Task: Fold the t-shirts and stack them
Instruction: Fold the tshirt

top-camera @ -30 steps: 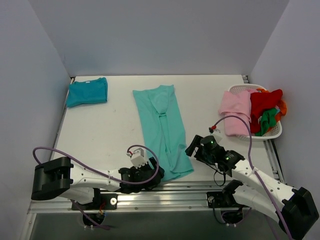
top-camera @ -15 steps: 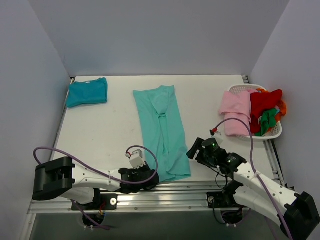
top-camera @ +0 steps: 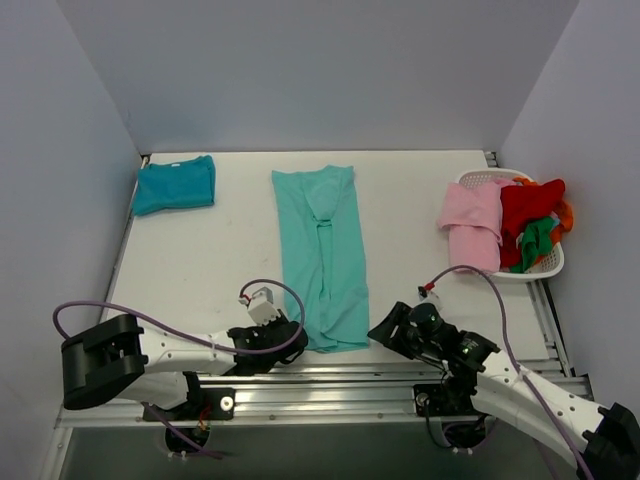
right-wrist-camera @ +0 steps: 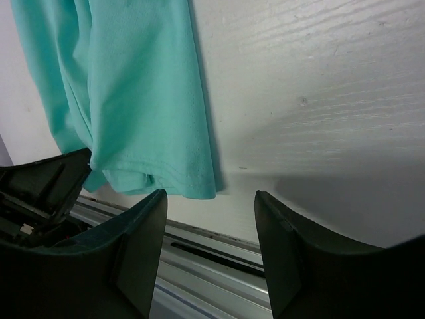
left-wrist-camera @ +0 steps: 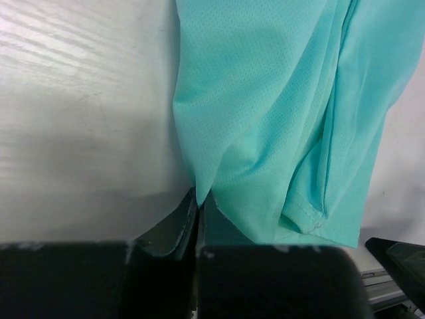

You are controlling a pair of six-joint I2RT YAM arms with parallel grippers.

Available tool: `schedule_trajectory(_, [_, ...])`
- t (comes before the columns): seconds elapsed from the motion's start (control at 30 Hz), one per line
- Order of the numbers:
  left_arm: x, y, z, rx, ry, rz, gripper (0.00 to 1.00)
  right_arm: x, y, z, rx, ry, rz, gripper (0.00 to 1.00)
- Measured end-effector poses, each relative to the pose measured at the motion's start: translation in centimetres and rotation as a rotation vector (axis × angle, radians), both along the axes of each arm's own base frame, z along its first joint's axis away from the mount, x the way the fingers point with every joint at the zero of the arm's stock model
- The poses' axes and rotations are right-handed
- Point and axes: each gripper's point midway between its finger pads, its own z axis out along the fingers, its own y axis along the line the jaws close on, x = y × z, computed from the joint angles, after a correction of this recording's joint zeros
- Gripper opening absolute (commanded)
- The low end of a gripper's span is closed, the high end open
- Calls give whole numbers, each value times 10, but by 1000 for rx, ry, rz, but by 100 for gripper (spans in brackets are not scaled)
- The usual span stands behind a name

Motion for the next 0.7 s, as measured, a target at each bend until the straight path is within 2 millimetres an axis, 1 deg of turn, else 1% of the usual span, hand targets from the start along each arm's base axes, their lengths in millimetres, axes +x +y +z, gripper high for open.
schedule_trajectory(0.17, [6,-19,0,-21,-10,-17,2,-5,10,-15,6,44,6,49])
schedule_trajectory(0.3, [8,-31,0,-46,-12,-29,2,7,31,-14,31,30,23,47])
schedule_trajectory(0.4, [8,-34,0,-53,-9,-35,2,17,41,-12,42,16,22,45])
schedule_trajectory(0.5, [5,-33,1,-58,-2,-42,2,21,44,-12,48,3,20,42])
schedule_trajectory(0.57, [3,-29,1,-59,3,-46,2,21,43,-13,42,1,19,35])
schedule_trajectory(0.6, [2,-27,1,-58,5,-46,2,21,42,-14,33,1,18,23])
schedule_trajectory(0.67, [0,-21,1,-54,7,-46,2,20,39,-16,21,4,15,13])
schedule_trajectory(0.7, [-1,-19,1,-51,8,-45,2,19,37,-16,12,6,17,3])
